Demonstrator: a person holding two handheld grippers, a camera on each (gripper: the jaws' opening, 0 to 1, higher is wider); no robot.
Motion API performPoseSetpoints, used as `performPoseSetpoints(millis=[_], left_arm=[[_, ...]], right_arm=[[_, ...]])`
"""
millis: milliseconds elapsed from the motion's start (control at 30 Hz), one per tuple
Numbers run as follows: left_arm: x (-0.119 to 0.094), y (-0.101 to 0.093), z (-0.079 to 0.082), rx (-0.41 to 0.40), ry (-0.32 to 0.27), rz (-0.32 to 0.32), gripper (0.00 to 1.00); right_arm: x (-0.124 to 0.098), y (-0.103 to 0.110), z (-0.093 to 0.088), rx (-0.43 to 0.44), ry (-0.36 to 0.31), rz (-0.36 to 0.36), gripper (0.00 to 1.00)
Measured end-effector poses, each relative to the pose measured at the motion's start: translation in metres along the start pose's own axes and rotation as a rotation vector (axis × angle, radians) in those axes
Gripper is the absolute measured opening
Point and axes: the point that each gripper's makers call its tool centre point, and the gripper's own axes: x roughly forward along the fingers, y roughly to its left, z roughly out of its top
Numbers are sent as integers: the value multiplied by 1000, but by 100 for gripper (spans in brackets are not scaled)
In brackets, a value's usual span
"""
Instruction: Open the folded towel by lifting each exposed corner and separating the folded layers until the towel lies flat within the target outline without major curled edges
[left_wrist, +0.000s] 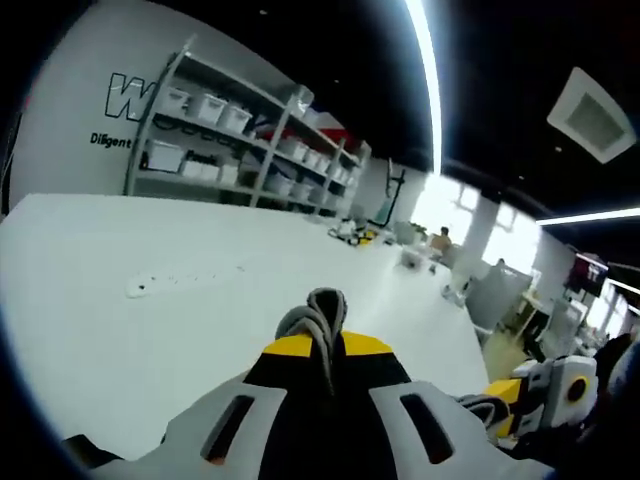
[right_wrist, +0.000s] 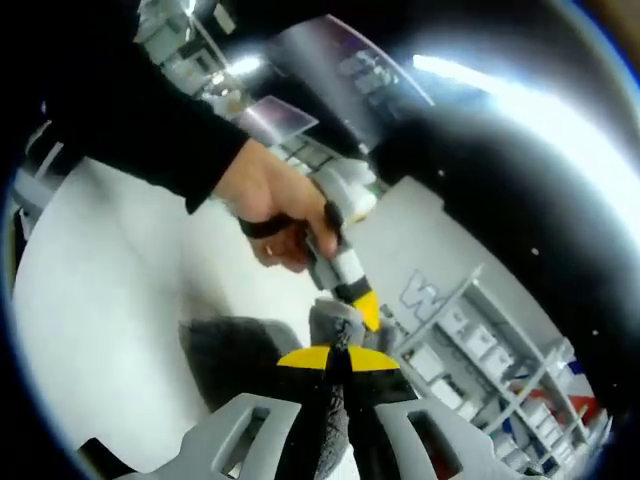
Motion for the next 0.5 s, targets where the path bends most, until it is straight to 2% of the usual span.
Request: performPoseSetpoints(millis=[500], left_arm=[[15, -12, 7, 56, 32, 7, 6]], right_arm=[[-6, -13, -6, 48, 4, -30, 0]])
